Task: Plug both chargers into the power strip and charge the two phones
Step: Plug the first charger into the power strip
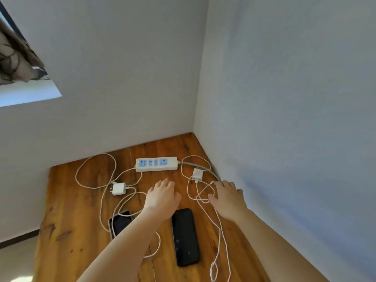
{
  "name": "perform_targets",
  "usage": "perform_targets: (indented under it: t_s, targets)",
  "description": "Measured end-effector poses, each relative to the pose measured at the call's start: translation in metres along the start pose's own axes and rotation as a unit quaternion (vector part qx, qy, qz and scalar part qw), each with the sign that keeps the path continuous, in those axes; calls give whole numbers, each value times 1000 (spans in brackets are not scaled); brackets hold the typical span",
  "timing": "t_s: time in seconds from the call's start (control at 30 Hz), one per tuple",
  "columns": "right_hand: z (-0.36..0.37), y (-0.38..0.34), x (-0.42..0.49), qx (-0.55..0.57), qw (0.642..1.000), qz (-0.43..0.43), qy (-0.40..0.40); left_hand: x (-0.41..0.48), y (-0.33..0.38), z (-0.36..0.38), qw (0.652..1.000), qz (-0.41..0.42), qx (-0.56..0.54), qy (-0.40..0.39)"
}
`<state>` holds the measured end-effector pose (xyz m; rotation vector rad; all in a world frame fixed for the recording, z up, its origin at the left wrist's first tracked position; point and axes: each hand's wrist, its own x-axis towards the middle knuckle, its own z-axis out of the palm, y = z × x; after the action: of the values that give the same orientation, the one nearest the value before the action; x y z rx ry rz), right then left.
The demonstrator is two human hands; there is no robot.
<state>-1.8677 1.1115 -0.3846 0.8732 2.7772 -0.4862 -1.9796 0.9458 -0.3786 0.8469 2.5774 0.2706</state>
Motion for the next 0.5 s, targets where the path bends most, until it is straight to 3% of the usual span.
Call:
perform_targets:
  t_s: [0.33, 0.5]
  targets:
    - [89, 23, 108, 58, 998, -12, -27, 71, -25, 124, 997, -38, -66, -21]
    - [108, 17, 150, 151, 986, 67, 7, 92, -25, 148, 999, 20, -38, -13]
